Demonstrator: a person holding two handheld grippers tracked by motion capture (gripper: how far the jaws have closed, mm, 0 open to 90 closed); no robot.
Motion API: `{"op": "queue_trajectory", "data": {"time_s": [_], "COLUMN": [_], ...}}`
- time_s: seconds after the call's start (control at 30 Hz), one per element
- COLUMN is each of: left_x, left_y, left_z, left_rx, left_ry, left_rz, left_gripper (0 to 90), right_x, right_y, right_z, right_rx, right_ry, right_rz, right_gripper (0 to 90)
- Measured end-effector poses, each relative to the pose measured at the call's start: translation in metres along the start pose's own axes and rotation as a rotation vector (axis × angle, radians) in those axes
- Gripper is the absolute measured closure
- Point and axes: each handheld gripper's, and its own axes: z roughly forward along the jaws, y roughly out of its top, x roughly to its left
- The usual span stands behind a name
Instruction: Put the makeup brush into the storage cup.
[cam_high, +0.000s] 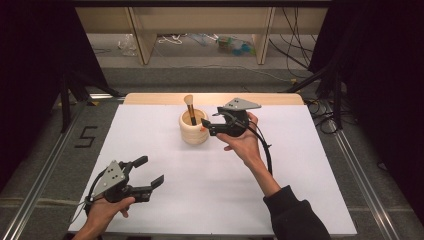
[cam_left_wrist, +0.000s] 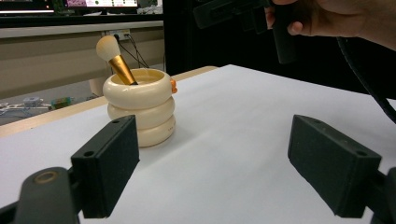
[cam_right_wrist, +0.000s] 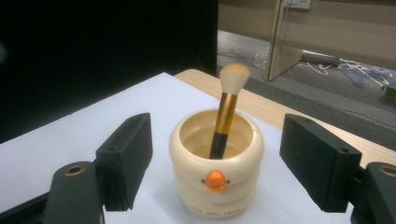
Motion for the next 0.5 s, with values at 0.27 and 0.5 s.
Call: {"op": "queue_trajectory", "data": {"time_s": [0.27, 0.5], "left_x": [-0.011, -0.011], "left_y": [0.000, 0.000], "left_z": [0.010, 0.009], "left_rx": [-0.132, -0.133], "left_ry": [0.004, 0.004], "left_rz": [-0.171, -0.165], "left_gripper": [16.5, 16.5], "right_x": [0.002, 0.006], "right_y": [-0.005, -0.011], "right_z": [-0.013, -0.019], "right_rx": [-0.010, -0.013], "right_ry": [0.004, 0.011], "right_rz": [0.016, 0.015], "right_gripper": [26.2, 26.2]}}
